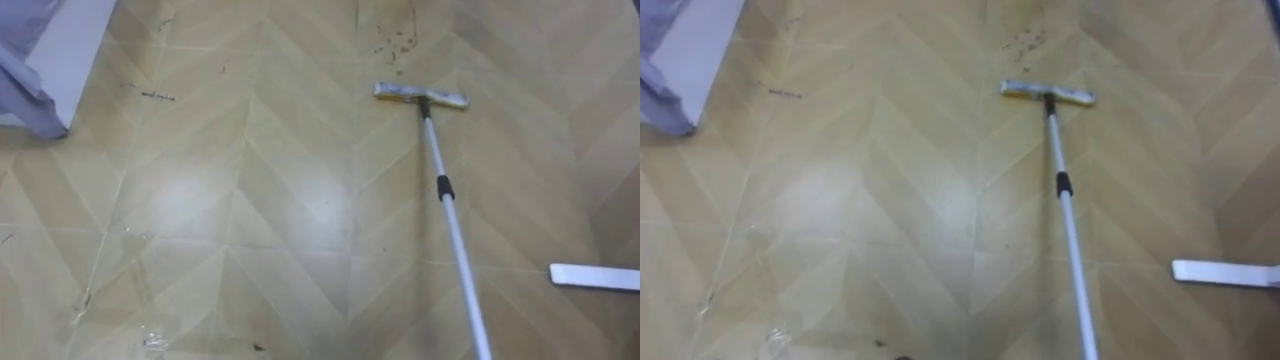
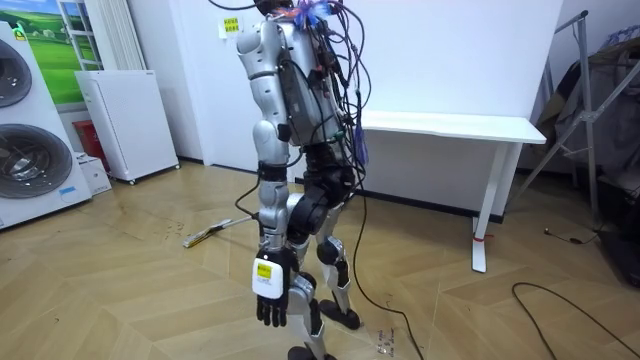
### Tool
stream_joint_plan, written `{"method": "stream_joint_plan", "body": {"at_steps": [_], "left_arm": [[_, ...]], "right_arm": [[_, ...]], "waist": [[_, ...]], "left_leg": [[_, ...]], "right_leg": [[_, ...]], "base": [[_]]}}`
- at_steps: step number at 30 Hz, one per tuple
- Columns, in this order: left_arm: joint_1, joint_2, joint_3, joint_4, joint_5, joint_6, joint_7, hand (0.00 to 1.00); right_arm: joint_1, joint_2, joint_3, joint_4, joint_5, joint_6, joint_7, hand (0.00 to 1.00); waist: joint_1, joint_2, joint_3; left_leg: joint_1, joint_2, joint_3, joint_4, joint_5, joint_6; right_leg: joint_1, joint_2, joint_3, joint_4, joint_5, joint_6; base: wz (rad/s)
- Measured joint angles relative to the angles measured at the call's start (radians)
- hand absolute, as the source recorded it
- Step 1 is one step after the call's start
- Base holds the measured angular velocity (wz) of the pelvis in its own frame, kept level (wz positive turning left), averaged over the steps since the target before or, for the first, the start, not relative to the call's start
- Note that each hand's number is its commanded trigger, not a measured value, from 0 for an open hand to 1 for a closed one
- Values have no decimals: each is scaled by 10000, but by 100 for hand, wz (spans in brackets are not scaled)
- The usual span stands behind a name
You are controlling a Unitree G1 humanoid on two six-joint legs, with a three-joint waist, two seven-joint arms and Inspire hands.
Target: Mop floor
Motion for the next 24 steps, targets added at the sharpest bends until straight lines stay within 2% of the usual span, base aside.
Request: {"method": "stream_joint_plan", "body": {"at_steps": [2, 4, 6, 7, 10, 12, 13, 14, 15, 16, 17, 18, 19, 20, 21, 22, 23, 24], "left_arm": [[5, 40, -39, 173, 0, 73, 39, 0], [12, 48, -38, 162, 7, 196, 141, 0], [13, 45, -70, 159, 12, 317, 209, 0], [10, 46, -70, 156, 8, 406, 233, 0], [29, 58, -85, 155, -121, 597, 236, 0], [13, 96, -221, 108, -208, 689, 213, 0], [16, 115, -323, 103, -225, 715, 204, 0], [34, 187, -534, 75, -445, 812, 203, 0], [66, 256, -678, 52, -681, 840, 206, 0], [241, 413, -868, -58, -1035, 880, 214, 0], [464, 497, -1203, -76, -1488, 859, 234, 0], [576, 493, -1311, -63, -1673, 828, 224, 0], [718, 494, -1406, -61, -1775, 809, 180, 0], [752, 548, -1396, -79, -1774, 737, 145, 0], [712, 603, -1394, -82, -1775, 696, 119, 0], [706, 738, -1398, -57, -1773, 599, 36, 0], [668, 871, -1363, -210, -1701, 599, -102, 0], [639, 978, -1367, -352, -1528, 583, -209, 0]], "right_arm": [[20, 20, 28, 38, 14, 20, -259, 100], [24, 29, 40, 62, 79, 65, -338, 100], [41, -10, 192, 230, 148, 182, -395, 100], [37, -8, 206, 357, 162, 248, -493, 100], [40, -26, 393, 364, 360, 412, -562, 100], [6, -24, 420, 371, 470, 617, -547, 100], [-29, -28, 406, 411, 493, 669, -543, 100], [-219, -40, 397, 622, 589, 742, -499, 100], [-343, -42, 394, 720, 619, 822, -457, 100], [-671, -75, 375, 842, 560, 1154, -365, 100], [-1123, -234, 390, 900, 530, 1458, -122, 100], [-1403, -355, 387, 971, 524, 1500, 5, 100], [-1933, -536, 382, 1153, 529, 1419, 301, 100], [-2509, -648, 405, 1210, 528, 1405, 592, 100], [-2748, -671, 404, 1217, 543, 1442, 690, 100], [-3189, -683, 539, 1226, 703, 1492, 833, 100], [-3392, -703, 763, 1195, 896, 1508, 960, 100], [-3430, -802, 835, 1165, 1070, 1535, 1077, 100]], "waist": [[-54, 118, -67], [-73, 142, -80], [-86, 105, -93], [-74, 85, -107], [-26, 85, -159], [31, 80, -183], [72, 74, -186], [243, 60, -197], [369, 57, -195], [702, -102, -196], [1075, -335, -152], [1207, -309, -171], [1338, -310, -144], [1542, -461, -80], [1629, -561, -27], [1778, -763, 109], [1808, -856, 114], [1800, -929, 75]], "left_leg": [[-683, -87, -12, 519, -57, -5], [-1187, -127, -67, 1003, -141, -25], [-1667, -213, -214, 1653, -342, -72], [-2010, -211, -296, 2218, -564, -139], [-2858, -181, -744, 3612, -1097, -334], [-3386, -204, -1050, 4447, -1267, -510], [-3494, -199, -1100, 4688, -1278, -534], [-3844, -112, -1132, 5553, -1073, -722], [-4134, -25, -1127, 6205, -722, -820], [-4894, 41, -1131, 7824, 676, -754], [-5810, 31, -1082, 9920, 2057, -885], [-6252, 18, -1028, 11163, 2235, -976], [-6994, -14, -816, 13109, 2181, -925], [-7587, 3, -362, 14215, 2036, -765], [-7759, -14, -168, 14431, 1921, -621], [-7936, -16, 32, 14250, 1706, -486], [-7889, -50, 138, 13171, 1499, -426], [-7540, -52, 202, 11235, 1364, -351]], "right_leg": [[-810, -182, 51, 795, -268, -51], [-1370, -316, 65, 1458, -481, -129], [-1844, -459, 29, 2240, -839, -184], [-2138, -485, 12, 2771, -1089, -234], [-2776, -472, -165, 3953, -1658, -434], [-3163, -462, -341, 4724, -2049, -707], [-3208, -468, -382, 4882, -2147, -770], [-3272, -411, -361, 5223, -2341, -912], [-3277, -309, -316, 5390, -2437, -961], [-3280, -103, -73, 5819, -2586, -1201], [-3233, -41, 113, 6205, -2728, -1471], [-3167, -25, 132, 6345, -2764, -1515], [-3074, -12, 202, 6514, -2810, -1534], [-3037, -35, 382, 6538, -2813, -1527], [-3038, -87, 502, 6536, -2835, -1482], [-3026, -163, 707, 6463, -2922, -1308], [-3031, -262, 731, 6309, -2997, -1151], [-3036, -282, 705, 6078, -3038, -1015]], "base": [[5], [13], [22], [10], [11], [25], [14], [6], [-19], [-65], [-85], [-94], [-75], [-63], [-47], [-22], [0], [20]]}}
